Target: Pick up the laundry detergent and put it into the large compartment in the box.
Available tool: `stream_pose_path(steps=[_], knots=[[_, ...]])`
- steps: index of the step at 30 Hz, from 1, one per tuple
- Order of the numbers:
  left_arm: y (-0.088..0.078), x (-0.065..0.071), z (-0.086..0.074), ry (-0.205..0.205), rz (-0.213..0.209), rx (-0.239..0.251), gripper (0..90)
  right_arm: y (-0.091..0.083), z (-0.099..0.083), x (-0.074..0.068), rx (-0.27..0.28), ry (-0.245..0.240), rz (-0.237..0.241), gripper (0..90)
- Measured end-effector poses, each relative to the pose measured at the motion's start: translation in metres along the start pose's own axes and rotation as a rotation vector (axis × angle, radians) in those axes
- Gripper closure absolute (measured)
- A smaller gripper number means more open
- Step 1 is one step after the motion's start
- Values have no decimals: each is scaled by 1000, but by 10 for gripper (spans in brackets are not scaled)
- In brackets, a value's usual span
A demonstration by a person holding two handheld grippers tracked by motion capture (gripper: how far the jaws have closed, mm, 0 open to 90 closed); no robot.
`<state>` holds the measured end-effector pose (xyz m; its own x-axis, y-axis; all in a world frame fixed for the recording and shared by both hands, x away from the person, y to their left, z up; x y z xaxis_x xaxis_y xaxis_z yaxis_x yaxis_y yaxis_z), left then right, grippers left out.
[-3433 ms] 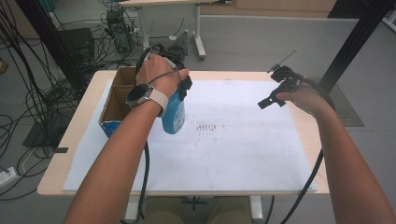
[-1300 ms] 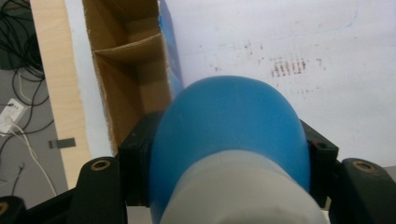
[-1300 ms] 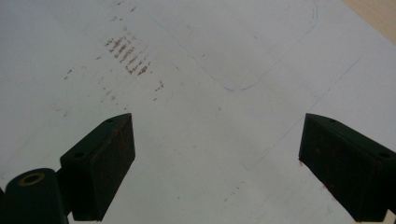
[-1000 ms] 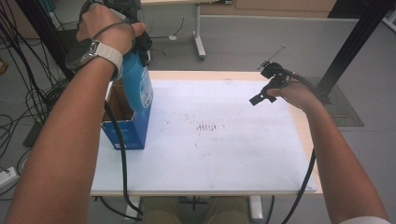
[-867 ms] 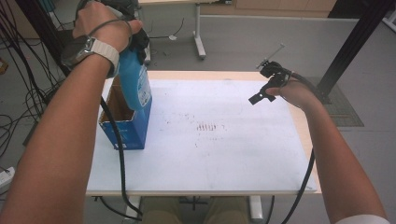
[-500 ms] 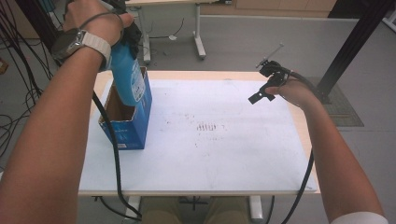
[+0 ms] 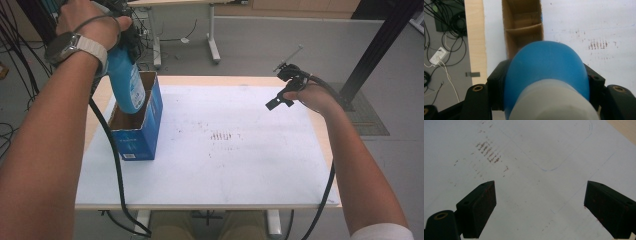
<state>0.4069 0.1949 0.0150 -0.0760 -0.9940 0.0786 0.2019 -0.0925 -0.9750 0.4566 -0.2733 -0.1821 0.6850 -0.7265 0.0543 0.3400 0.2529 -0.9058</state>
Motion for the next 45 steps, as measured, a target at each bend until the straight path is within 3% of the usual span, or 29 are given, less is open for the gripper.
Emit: stream_pose_path(steps=[16, 25, 45], knots=[[27, -14, 3, -10, 12, -7, 373, 3, 3, -2, -18, -5, -9, 108], [37, -12, 1, 0, 37, 14, 373, 2, 2, -2, -20, -3, -14, 107], [75, -25, 5, -1, 21, -13, 372, 5, 2, -2, -27, 1, -11, 107]])
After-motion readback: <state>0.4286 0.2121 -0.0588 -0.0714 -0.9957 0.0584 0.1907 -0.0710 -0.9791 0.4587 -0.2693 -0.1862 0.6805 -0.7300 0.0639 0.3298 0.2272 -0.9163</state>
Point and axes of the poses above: each handheld gripper's, and its own axes: y roughly forward along the jaws, z roughly out of its top, x roughly to its right, the point moved 4 cm from there along y, roughly forward along the jaws, and after that the axes turned 7 degrees about -z, right-handed, at the moved point
